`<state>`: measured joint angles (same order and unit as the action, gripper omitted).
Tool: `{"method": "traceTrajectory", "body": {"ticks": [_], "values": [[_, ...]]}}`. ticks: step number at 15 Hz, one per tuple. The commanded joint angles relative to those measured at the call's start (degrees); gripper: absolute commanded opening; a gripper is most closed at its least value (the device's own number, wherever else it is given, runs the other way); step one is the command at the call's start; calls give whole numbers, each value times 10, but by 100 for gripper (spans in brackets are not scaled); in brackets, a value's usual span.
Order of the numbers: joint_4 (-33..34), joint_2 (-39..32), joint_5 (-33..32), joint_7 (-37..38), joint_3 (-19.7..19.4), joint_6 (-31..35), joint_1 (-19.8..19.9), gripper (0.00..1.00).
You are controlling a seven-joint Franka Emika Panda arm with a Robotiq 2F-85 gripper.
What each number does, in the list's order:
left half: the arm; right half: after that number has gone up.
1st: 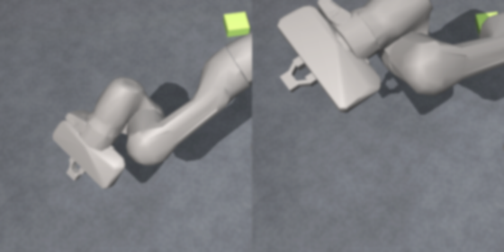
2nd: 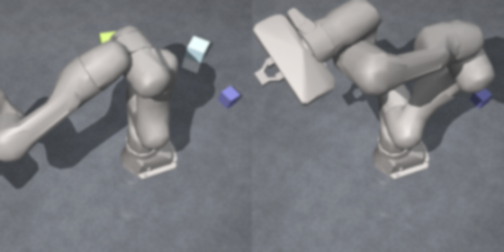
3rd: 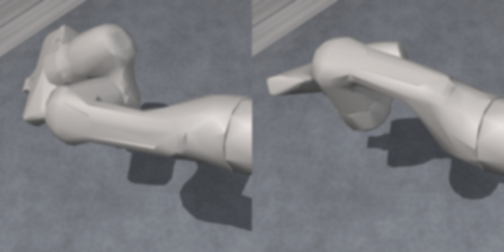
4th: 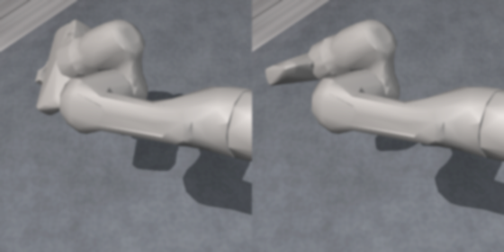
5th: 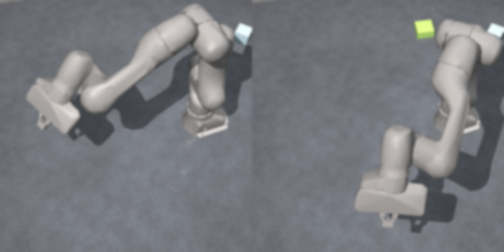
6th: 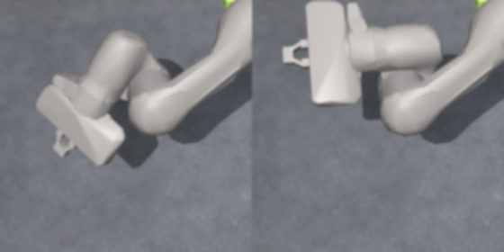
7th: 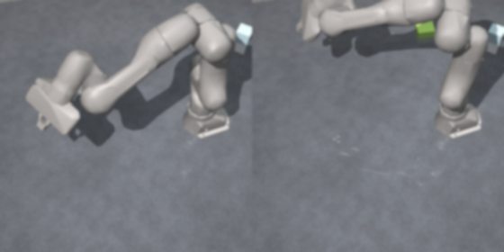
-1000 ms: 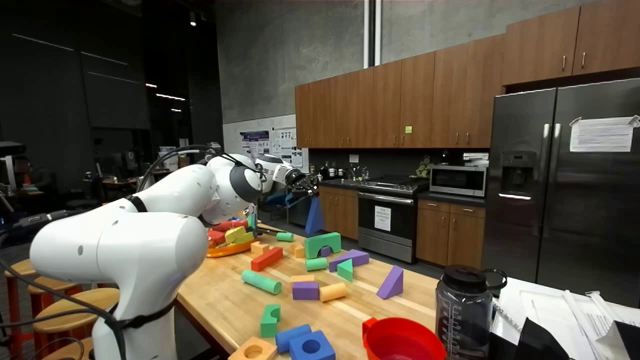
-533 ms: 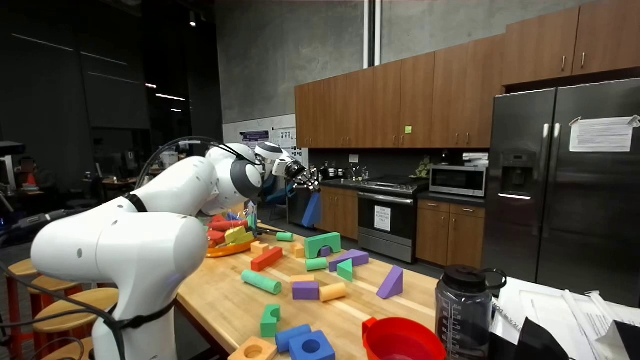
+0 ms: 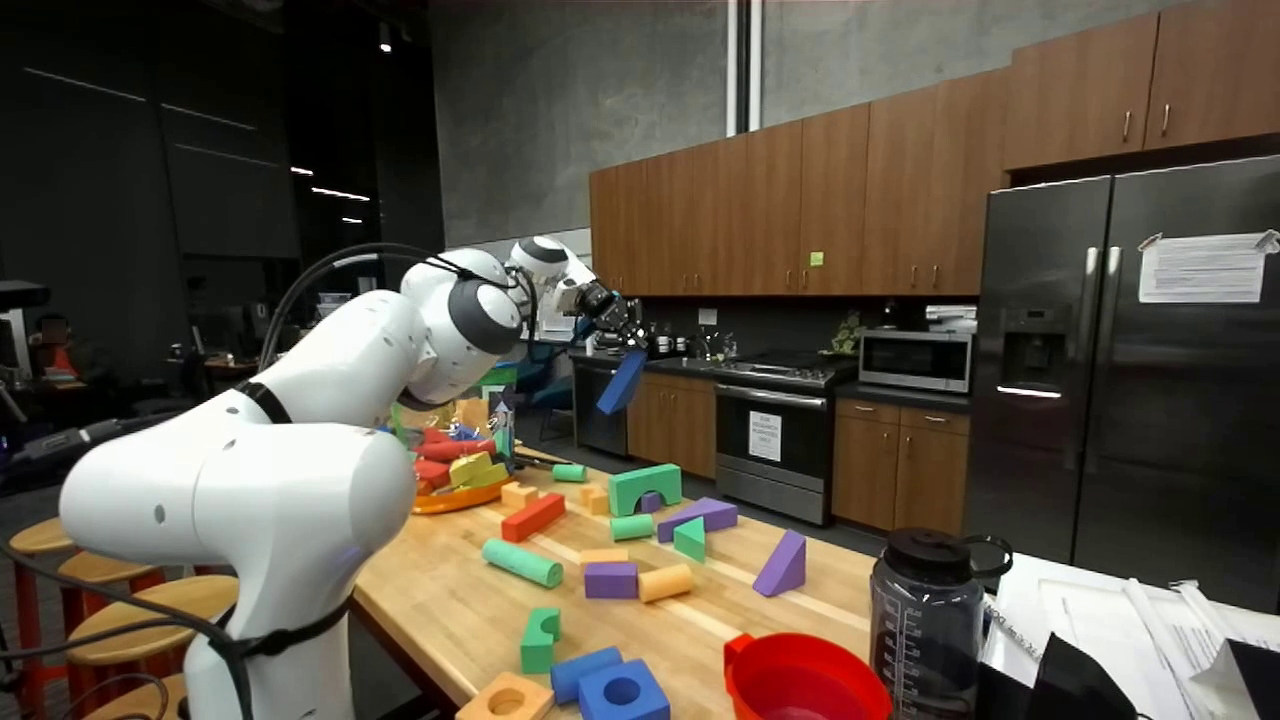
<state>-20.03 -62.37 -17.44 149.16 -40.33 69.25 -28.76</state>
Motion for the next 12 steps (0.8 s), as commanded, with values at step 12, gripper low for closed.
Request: {"method": "traceTrajectory", "body": {"ticks": [12], "values": [[-61,-10,463,-2,-326,187,-91,0]]}}
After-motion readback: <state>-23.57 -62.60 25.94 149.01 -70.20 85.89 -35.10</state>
